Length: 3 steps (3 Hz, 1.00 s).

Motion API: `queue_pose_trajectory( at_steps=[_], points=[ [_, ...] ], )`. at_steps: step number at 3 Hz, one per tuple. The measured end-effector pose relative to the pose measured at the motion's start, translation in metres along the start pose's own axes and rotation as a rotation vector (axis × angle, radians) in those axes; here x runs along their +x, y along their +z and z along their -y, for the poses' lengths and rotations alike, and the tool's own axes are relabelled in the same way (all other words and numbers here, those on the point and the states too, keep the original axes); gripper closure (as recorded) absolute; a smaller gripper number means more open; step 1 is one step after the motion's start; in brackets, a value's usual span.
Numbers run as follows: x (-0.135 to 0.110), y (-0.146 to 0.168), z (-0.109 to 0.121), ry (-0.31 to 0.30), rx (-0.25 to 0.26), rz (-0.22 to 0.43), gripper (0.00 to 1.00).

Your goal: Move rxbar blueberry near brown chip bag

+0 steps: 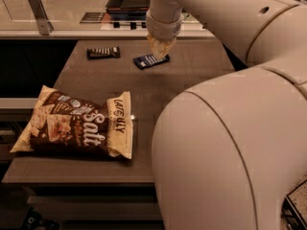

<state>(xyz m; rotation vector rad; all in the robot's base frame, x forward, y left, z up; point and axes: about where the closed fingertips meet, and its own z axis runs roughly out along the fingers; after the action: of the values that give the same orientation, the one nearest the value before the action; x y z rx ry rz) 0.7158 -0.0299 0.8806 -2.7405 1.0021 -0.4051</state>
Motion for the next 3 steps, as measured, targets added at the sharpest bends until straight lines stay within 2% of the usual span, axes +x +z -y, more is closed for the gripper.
queue_pose_trajectory(
  at_steps=[2,3],
  points=[
    [0.009,-0.008,0.000,-0.006,0.022,0.013,0.13],
    [0.019,-0.031,-0.001,-0.012,0.027,-0.003,0.00]
  ],
)
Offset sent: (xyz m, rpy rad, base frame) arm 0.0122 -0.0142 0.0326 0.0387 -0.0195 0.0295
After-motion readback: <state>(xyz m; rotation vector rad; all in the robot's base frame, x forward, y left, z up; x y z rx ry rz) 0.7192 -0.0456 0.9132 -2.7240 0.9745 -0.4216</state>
